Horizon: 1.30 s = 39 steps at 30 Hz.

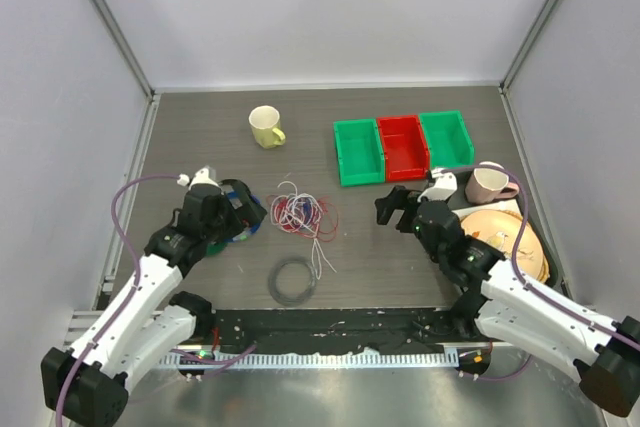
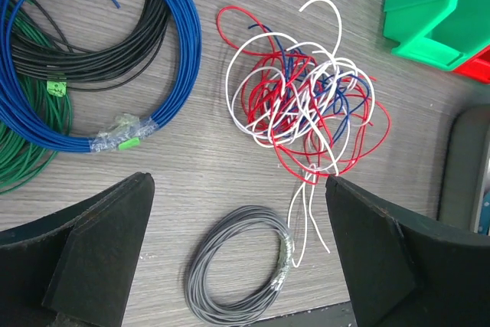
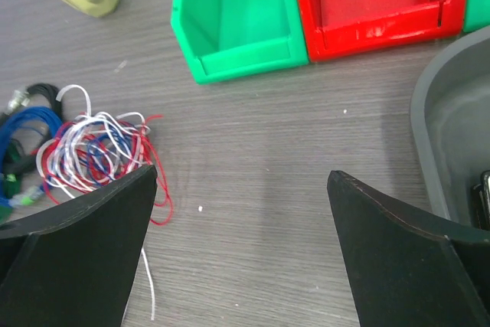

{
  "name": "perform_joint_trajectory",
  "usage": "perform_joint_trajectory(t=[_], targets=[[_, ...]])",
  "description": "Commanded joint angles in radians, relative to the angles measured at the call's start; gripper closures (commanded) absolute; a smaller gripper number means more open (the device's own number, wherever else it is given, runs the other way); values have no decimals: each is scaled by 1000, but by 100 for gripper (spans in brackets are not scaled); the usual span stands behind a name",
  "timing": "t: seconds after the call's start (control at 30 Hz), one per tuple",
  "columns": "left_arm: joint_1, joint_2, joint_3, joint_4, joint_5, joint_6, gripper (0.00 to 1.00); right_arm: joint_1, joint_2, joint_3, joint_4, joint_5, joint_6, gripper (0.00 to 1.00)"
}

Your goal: Untangle the cables

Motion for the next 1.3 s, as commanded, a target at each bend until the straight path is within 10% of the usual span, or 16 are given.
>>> perform_joint_trajectory(t=[0.0, 0.53, 0.8, 1.27], targets=[[-3, -55, 0, -4, -10, 18, 0, 1, -73, -6, 96, 14, 58, 0], [-1, 56, -11, 171, 114, 4, 0, 1, -106, -118, 358, -248, -11, 0], [-6, 356, 44, 373, 260, -24, 0, 3, 337, 12, 389, -412, -63, 7], [-14, 554, 119, 382, 142, -4, 52, 15, 795, 259, 467, -392, -88, 26]])
